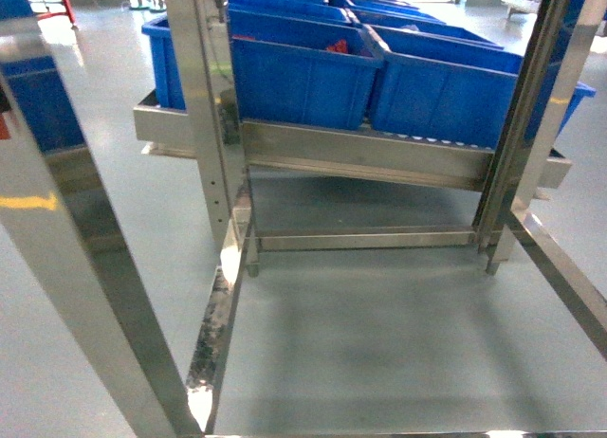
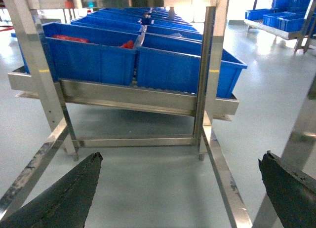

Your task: Pick capacitor and pack into box

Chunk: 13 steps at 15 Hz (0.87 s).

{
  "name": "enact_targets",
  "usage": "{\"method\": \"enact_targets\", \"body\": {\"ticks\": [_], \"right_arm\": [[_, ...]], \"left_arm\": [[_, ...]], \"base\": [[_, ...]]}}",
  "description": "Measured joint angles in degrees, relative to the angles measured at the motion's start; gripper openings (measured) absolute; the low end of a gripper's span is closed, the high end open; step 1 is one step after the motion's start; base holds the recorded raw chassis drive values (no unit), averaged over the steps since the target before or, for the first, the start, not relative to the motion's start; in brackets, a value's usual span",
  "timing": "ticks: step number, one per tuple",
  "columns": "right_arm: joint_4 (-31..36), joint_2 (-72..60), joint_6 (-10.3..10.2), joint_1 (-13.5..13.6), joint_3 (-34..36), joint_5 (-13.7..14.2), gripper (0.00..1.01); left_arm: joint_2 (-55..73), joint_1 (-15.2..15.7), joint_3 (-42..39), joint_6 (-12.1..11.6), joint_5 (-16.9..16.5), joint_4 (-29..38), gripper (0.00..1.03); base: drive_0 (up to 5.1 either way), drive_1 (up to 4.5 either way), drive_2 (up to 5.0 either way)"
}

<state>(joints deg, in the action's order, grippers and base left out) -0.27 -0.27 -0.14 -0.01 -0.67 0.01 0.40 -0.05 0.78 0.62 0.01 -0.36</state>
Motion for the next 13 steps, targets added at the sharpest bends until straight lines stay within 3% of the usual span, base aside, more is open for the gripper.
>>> {"method": "enact_targets", "body": {"ticks": [1,13], "right_arm": [[-0.1,0.0,0.0,0.0,0.0,0.0,0.98],[0.0,0.0,0.0,0.0,0.0,0.0,0.98]], "left_arm": [[0.0,0.0,0.0,0.0,0.0,0.0,0.43],[0.0,0.0,0.0,0.0,0.0,0.1,0.43]], "base": [[0.0,0.0,0.0],[-5.0,2.45,2.5]]}}
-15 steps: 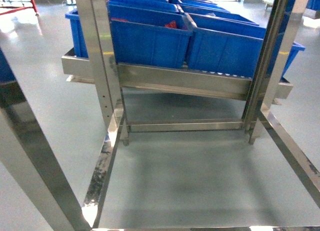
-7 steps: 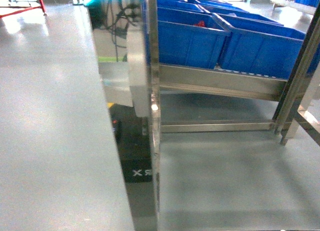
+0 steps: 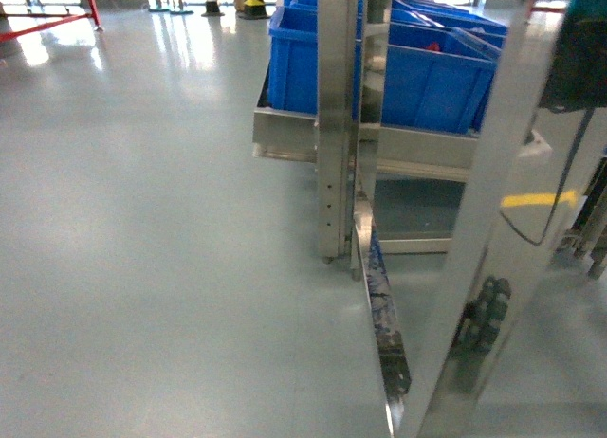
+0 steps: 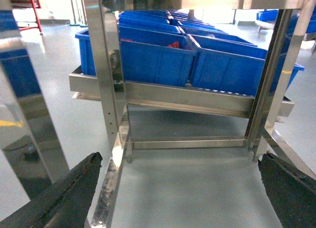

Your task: Pick capacitor and pack into box

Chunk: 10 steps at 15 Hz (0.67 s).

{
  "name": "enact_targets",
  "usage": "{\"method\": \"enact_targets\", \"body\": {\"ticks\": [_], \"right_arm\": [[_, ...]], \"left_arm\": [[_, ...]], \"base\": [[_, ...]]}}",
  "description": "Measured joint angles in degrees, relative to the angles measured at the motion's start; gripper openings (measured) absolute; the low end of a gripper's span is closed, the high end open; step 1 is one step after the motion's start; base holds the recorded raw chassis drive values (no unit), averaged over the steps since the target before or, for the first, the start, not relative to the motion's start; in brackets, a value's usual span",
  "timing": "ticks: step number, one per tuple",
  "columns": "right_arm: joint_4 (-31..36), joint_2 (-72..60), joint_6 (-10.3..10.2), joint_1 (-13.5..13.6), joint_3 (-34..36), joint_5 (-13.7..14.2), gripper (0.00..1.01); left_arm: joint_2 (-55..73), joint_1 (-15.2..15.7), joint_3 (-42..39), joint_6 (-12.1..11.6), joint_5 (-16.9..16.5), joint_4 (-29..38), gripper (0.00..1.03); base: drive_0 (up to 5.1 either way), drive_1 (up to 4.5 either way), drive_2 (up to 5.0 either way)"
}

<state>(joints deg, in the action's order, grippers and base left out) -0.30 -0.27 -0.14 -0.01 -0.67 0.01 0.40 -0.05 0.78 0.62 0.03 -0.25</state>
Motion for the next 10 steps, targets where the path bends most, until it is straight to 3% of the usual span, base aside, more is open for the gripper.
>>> {"method": "enact_targets", "body": {"ticks": [10], "right_arm": [[0.0,0.0,0.0,0.0,0.0,0.0,0.98]], "left_arm": [[0.0,0.0,0.0,0.0,0.1,-0.1,0.43]], "base": [[-5.0,2.46,2.5]]}}
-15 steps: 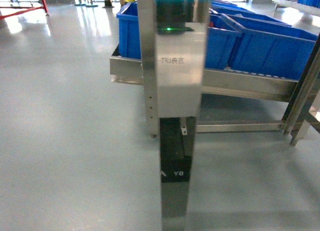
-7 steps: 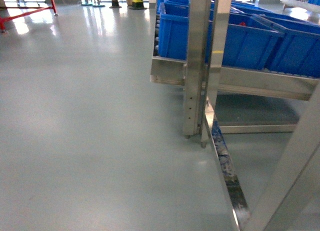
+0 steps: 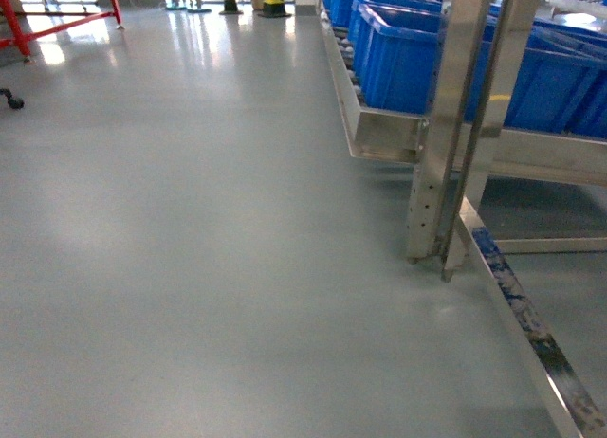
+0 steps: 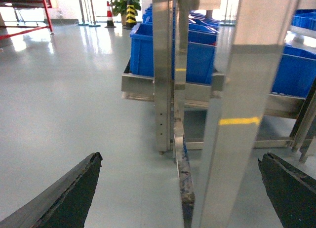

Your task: Pick capacitor and pack into box

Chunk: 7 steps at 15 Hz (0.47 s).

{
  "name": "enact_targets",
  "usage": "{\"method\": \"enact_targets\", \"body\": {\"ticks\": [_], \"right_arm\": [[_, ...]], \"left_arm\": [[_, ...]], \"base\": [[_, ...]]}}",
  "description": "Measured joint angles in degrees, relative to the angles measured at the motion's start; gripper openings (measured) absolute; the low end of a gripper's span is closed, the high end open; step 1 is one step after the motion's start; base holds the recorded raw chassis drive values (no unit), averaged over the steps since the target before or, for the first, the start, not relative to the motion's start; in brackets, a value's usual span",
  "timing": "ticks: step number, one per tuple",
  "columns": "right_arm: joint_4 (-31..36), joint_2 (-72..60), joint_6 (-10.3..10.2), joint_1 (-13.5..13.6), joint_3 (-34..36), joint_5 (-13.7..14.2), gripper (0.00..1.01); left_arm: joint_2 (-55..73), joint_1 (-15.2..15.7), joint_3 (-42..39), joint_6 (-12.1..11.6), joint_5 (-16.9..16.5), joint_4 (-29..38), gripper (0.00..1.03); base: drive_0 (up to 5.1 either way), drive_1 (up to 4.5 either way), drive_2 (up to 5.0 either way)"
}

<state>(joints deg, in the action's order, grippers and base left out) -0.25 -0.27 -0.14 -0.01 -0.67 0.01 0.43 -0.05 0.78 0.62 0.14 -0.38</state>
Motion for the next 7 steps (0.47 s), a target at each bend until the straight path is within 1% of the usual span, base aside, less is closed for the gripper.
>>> {"method": "enact_targets", "body": {"ticks": [7], "right_arm": [[0.1,0.0,0.0,0.0,0.0,0.0,0.98]], "left_arm": [[0.0,0.0,0.0,0.0,-0.1,0.0,0.43]], "base": [[-5.1,2.34,2.3]]}}
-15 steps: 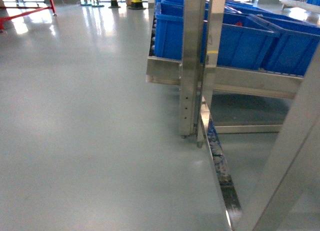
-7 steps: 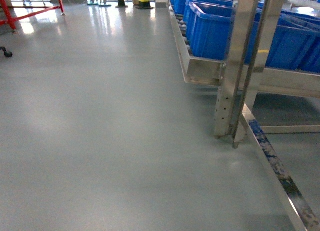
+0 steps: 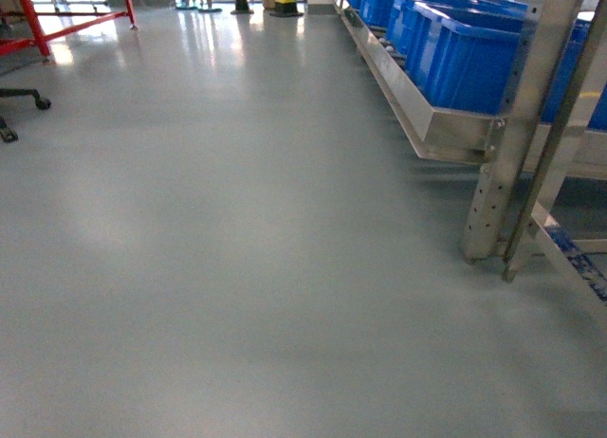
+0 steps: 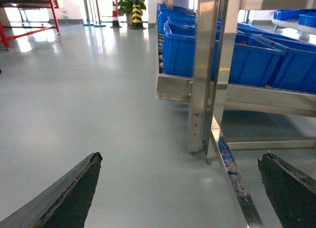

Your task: Pick capacitor and pack into box

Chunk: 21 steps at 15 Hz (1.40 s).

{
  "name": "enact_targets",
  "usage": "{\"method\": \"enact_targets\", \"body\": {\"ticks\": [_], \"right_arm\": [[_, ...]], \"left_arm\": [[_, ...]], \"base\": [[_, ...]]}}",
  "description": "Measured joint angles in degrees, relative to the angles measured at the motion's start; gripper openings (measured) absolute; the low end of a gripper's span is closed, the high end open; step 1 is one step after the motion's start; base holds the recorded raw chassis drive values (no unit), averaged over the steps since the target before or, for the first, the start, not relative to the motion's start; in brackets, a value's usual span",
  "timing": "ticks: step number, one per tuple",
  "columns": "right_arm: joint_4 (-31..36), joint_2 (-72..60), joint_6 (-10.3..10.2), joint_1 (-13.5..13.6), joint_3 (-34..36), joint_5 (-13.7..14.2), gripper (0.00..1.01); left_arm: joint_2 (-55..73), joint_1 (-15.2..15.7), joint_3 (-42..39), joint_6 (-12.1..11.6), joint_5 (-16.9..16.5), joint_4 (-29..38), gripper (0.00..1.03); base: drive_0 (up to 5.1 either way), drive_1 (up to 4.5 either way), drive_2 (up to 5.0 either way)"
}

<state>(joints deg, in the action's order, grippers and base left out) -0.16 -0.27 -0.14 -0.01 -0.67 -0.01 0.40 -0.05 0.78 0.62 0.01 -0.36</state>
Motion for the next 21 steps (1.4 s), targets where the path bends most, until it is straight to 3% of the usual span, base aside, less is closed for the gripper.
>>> {"method": "enact_targets", "body": {"ticks": [21], "right_arm": [[-0.3,0.0,0.0,0.0,0.0,0.0,0.98]], "left_arm": [[0.0,0.0,0.0,0.0,0.0,0.0,0.43]], "base": [[-5.0,2.44,2.4]]}}
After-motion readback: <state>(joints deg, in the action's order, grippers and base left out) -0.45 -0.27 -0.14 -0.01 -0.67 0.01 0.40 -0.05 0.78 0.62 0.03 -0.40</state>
